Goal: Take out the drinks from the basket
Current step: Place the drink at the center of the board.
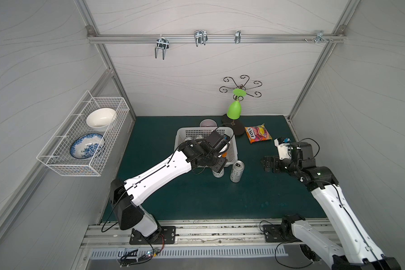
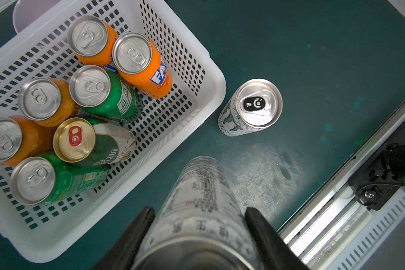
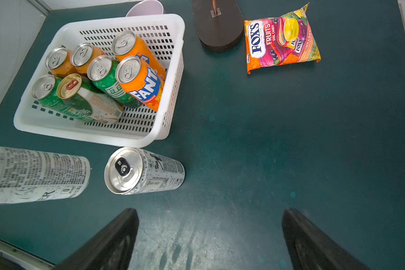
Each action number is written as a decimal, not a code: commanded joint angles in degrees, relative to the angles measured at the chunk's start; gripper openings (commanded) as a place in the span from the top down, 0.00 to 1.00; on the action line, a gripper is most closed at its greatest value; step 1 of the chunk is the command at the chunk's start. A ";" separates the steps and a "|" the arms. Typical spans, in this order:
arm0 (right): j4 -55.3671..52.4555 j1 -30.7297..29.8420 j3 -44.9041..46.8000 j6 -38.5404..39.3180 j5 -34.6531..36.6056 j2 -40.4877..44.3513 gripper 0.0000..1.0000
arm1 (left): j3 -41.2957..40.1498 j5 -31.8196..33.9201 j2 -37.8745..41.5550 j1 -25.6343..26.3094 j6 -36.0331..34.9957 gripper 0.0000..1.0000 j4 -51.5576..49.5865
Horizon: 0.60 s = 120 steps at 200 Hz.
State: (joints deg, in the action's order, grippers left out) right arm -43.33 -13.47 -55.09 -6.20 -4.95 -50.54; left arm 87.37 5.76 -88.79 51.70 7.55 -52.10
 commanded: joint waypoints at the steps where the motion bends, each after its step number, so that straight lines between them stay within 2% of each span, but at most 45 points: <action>1: 0.46 0.22 0.15 0.32 0.13 0.45 0.01 | -0.77 0.99 2.06 0.76 0.27 0.61 8.88; 69: 0.47 0.18 0.16 0.40 0.34 0.50 0.01 | -5.61 1.86 -0.36 1.38 -1.10 0.60 15.89; 120: 0.35 0.25 0.11 0.35 0.51 0.47 0.01 | -5.70 2.75 -5.29 1.82 -1.73 0.60 16.57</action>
State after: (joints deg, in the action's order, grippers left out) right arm -43.33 -13.47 -55.09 -6.15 -4.91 -50.54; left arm 80.86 7.16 -92.18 53.01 6.63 -41.32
